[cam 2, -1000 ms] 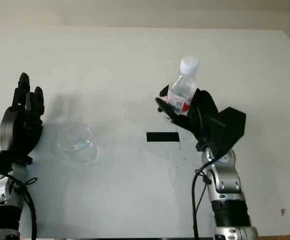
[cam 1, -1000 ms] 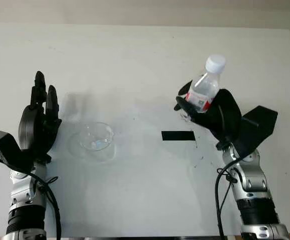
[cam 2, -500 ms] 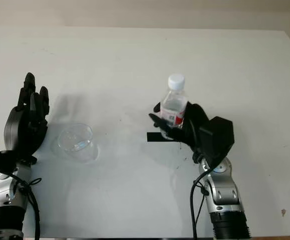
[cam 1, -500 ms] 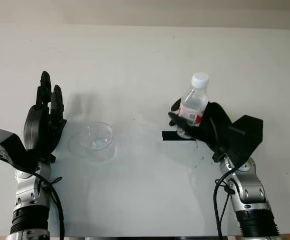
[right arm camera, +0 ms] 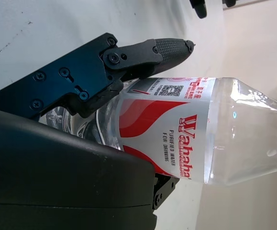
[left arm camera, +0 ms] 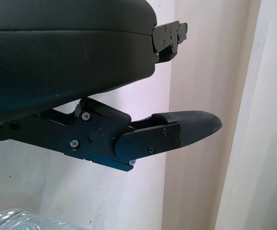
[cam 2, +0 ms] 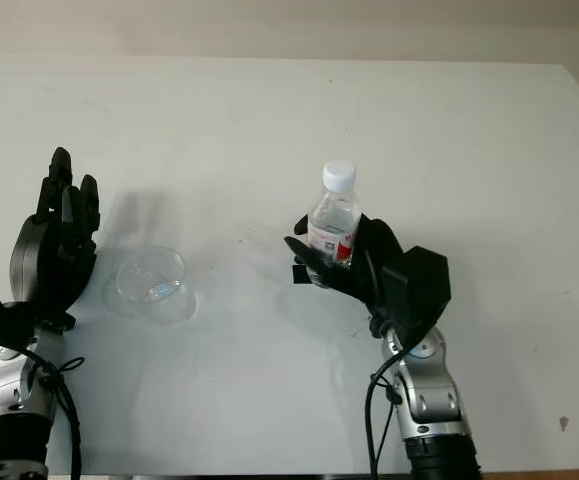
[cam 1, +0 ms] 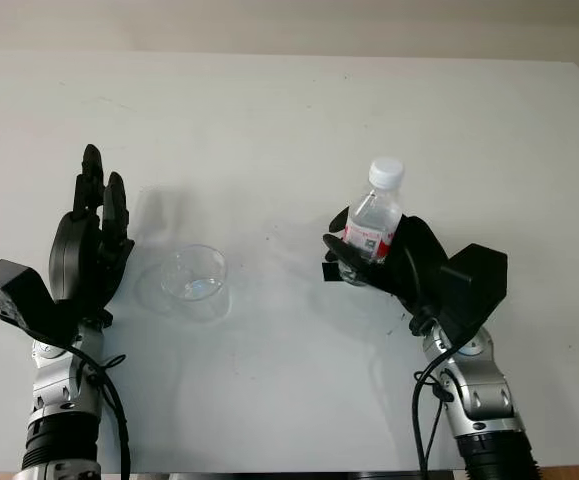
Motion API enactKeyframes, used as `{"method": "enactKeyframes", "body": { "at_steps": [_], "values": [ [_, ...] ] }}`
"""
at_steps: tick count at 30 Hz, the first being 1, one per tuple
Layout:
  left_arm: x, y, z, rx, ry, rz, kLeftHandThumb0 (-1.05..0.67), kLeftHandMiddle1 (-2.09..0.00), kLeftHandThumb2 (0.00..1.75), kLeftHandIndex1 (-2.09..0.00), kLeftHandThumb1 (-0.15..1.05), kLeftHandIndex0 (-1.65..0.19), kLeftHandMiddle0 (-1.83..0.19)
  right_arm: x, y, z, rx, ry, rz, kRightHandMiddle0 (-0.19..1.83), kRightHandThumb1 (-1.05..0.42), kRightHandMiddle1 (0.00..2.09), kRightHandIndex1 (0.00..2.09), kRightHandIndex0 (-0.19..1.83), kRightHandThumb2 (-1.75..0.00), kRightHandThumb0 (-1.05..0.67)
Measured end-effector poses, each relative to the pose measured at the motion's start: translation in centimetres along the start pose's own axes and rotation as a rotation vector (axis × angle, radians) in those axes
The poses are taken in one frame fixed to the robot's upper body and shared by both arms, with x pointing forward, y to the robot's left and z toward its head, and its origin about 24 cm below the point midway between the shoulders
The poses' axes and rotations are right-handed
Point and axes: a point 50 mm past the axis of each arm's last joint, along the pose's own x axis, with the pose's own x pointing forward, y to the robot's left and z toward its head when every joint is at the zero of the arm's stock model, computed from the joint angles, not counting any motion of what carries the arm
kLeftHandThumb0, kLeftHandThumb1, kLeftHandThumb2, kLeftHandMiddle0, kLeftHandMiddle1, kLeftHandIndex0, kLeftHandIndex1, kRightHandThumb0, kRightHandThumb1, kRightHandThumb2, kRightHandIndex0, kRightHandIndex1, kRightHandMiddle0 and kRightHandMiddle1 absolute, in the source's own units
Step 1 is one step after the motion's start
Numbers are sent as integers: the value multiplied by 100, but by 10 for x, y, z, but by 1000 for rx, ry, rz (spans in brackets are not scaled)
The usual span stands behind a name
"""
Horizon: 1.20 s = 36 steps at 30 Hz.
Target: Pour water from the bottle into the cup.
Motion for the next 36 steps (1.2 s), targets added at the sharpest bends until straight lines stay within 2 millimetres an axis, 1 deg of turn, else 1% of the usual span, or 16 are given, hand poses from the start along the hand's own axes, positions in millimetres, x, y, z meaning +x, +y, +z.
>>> {"method": "enactKeyframes", "body": {
  "at_steps": [3,7,9,10,11,13,15,16,18,22,26,28,30,31,33,36],
  "values": [
    [0,0,0,0,0,2,-72,-4,59,0,105,19,18,0,0,-3,26,-7,2,46,-105,209,209,70,-37,-59],
    [0,1,1,3,-1,3,-72,-4,59,0,105,19,19,-3,1,-5,53,-24,34,12,-105,209,209,38,-26,-63],
    [0,2,1,4,1,3,-72,-4,59,0,105,19,19,-5,1,-5,51,-34,42,4,-105,208,209,28,-23,-64],
    [0,2,1,5,2,3,-72,-4,59,0,105,19,19,-5,2,-6,50,-40,47,-1,-105,205,209,22,-20,-65],
    [0,2,1,5,3,3,-71,-4,59,0,105,19,19,-6,2,-7,53,-46,56,-4,-105,192,202,12,-14,-64],
    [0,3,1,5,3,1,-71,-3,59,0,105,19,19,-7,2,-9,62,-57,74,-4,-105,180,195,6,-9,-64],
    [0,3,1,5,3,-1,-71,-3,59,0,105,19,19,-7,1,-10,63,-69,86,-5,-104,155,178,-1,-6,-65],
    [0,3,1,5,2,0,-71,-3,59,0,105,19,19,-8,1,-10,55,-78,93,-5,-105,138,165,-3,-6,-66],
    [0,3,1,5,3,1,-71,-3,58,0,105,19,19,-8,0,-11,34,-89,101,-4,-105,122,149,-4,-6,-68],
    [0,4,1,9,6,7,-71,-4,58,0,105,19,19,-8,-3,-11,-5,-86,112,4,-103,76,94,3,-5,-70],
    [0,4,1,12,8,16,-72,-2,58,0,105,19,19,-7,-5,-11,-28,-83,115,6,-101,58,71,2,-5,-71],
    [0,4,1,12,8,16,-72,-2,57,0,105,19,19,-8,-6,-11,-43,-85,116,9,-100,52,64,4,-5,-72],
    [0,5,1,12,8,19,-72,-3,57,0,105,19,19,-8,-7,-11,-57,-86,118,9,-98,35,38,7,-5,-73],
    [0,5,1,12,8,22,-72,-3,57,0,105,19,18,-8,-7,-11,-69,-89,126,7,-98,27,26,5,-5,-74],
    [0,5,0,12,8,25,-72,-4,57,0,105,19,19,-8,-8,-11,-137,-98,180,-13,-97,7,5,-14,-5,-88],
    [1,5,0,10,10,25,-72,-4,58,0,105,19,19,-9,-12,-10,-234,-106,250,-19,-97,1,1,-19,-5,-95]
  ]
}}
